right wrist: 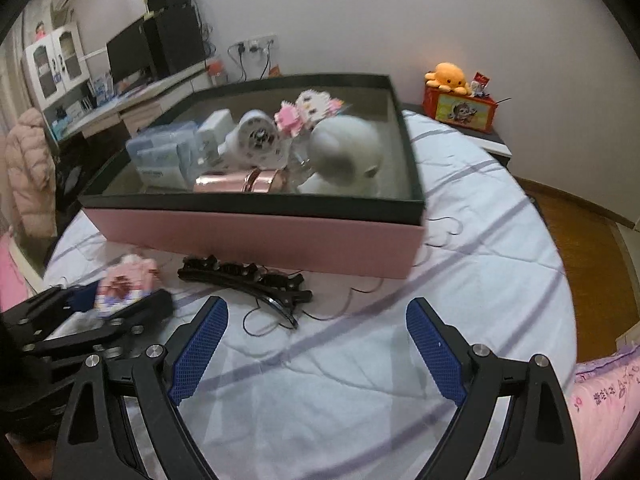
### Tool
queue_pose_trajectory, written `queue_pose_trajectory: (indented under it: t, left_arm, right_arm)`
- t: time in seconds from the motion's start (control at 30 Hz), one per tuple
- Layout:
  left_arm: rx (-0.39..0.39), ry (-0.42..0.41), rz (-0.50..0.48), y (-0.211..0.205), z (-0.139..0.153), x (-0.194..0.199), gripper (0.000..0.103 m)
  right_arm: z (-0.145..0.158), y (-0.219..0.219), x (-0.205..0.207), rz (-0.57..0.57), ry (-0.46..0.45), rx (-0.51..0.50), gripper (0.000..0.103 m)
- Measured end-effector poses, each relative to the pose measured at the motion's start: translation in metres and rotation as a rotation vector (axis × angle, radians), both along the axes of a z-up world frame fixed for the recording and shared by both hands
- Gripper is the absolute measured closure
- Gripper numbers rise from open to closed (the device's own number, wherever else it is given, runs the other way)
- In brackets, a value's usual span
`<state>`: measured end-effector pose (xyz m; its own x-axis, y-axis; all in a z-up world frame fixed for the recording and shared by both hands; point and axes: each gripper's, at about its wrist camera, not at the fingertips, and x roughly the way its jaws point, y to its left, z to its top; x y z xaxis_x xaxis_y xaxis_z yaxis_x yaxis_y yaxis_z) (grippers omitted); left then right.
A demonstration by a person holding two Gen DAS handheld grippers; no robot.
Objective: Organize rigid objects
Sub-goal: 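Grasp the pink block donut with the left tool while the right tool grasps the black hair clip, then lower the donut into the pink box with the left tool while the right tool lowers the clip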
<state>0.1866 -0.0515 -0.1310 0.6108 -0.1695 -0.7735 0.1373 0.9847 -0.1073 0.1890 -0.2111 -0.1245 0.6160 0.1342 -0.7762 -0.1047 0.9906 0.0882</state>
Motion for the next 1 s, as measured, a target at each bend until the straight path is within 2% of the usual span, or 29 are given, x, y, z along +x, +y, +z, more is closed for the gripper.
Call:
queue_pose_trajectory:
  t: [0.13, 0.33, 0.37, 0.47, 0.5, 0.57, 0.73, 0.8, 0.93, 1.0]
  left_arm:
    - [-0.002, -0.002, 0.015, 0.008, 0.002, -0.003, 0.043]
    - [-0.005, -0.001, 0.017, 0.015, 0.001, -0.004, 0.043]
    - [-0.005, -0.002, 0.016, 0.015, 0.001, -0.003, 0.043]
    - [-0.006, -0.002, 0.017, 0.014, 0.001, -0.003, 0.043]
    - [-0.008, -0.002, 0.017, 0.014, 0.001, -0.003, 0.043]
    - [-0.010, -0.002, 0.018, 0.015, 0.001, -0.002, 0.043]
    - [-0.010, -0.002, 0.019, 0.016, 0.001, -0.003, 0.043]
    - [-0.009, -0.002, 0.021, 0.016, 0.001, -0.002, 0.043]
    - [-0.004, -0.004, 0.019, 0.015, 0.000, -0.003, 0.043]
    - [-0.005, -0.005, 0.019, 0.015, 0.000, -0.003, 0.043]
  right_arm:
    - [-0.008, 0.013, 0.013, 0.039, 0.036, -0.005, 0.011]
    - [-0.014, 0.034, 0.021, 0.078, 0.047, -0.081, 0.011]
    - [-0.013, 0.035, 0.020, 0.086, 0.042, -0.082, 0.016]
    - [-0.007, 0.039, 0.009, 0.131, 0.024, -0.072, 0.056]
    - [-0.006, 0.041, 0.006, 0.157, 0.031, -0.063, 0.064]
    - [-0.003, 0.044, 0.002, 0.195, 0.040, -0.057, 0.070]
    - [-0.002, 0.044, 0.008, 0.227, 0.050, -0.021, 0.069]
    - [-0.004, 0.043, 0.013, 0.251, 0.048, -0.022, 0.062]
    - [-0.008, 0.044, 0.020, 0.292, 0.043, -0.041, 0.061]
    - [-0.007, 0.051, 0.014, 0.318, 0.041, -0.056, 0.070]
